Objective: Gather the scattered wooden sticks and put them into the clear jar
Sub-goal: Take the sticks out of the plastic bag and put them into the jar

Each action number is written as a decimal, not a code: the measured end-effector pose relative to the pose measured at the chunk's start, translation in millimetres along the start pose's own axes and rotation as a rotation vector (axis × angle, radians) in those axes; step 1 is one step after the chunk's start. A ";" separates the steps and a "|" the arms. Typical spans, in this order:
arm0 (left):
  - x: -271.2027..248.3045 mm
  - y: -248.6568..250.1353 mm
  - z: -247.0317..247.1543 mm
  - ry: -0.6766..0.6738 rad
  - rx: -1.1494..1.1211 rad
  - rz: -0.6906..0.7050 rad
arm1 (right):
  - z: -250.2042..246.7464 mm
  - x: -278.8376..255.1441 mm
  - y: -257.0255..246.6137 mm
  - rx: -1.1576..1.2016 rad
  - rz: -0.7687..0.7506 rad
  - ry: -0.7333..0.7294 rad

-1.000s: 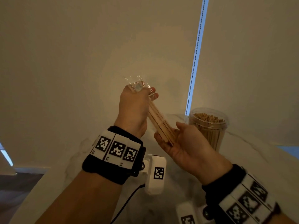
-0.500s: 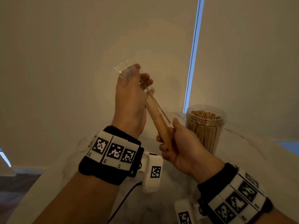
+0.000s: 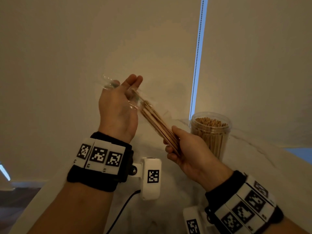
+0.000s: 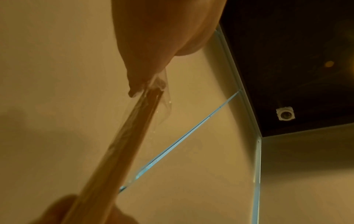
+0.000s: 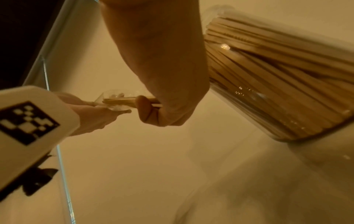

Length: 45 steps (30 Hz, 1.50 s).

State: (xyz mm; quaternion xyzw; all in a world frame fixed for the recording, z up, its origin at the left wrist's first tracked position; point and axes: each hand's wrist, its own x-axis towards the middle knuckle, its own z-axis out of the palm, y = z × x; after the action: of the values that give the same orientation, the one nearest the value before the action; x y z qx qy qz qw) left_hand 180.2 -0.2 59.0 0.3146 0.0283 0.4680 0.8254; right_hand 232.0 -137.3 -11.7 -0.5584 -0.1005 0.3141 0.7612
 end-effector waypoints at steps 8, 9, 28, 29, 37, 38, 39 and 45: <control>-7.8 -11.6 5.6 -0.125 0.102 -0.085 | -3.6 -2.4 -1.3 -0.268 -0.011 0.000; -5.6 -8.5 4.9 -0.104 0.093 -0.050 | -4.3 -1.6 -1.7 -0.280 -0.015 0.012; 1.5 -9.5 -30.0 0.264 0.196 -0.180 | -7.0 -19.3 -40.5 -0.375 -0.259 0.146; 1.0 -14.9 -36.5 0.289 0.281 -0.226 | -7.1 -23.3 -47.5 -0.388 -0.284 0.148; -24.8 -70.3 -56.6 0.183 0.779 -0.552 | -15.2 -59.7 -88.3 -0.304 -0.382 0.034; -28.8 -73.0 -58.0 0.189 0.817 -0.602 | -16.7 -62.1 -91.4 -0.303 -0.391 0.028; -29.4 -77.1 -61.5 0.192 0.844 -0.647 | -17.9 -63.7 -93.6 -0.307 -0.401 0.025; -39.1 -59.7 -48.1 0.160 0.865 -0.722 | -25.9 -55.1 -96.3 -0.635 -0.497 0.143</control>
State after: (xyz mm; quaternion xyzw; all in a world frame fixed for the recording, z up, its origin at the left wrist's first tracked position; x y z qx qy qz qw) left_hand 187.0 -29.1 -21.8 0.5580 0.3857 0.1244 0.7242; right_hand 237.2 -207.5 77.9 -0.7446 -0.2713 0.0346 0.6090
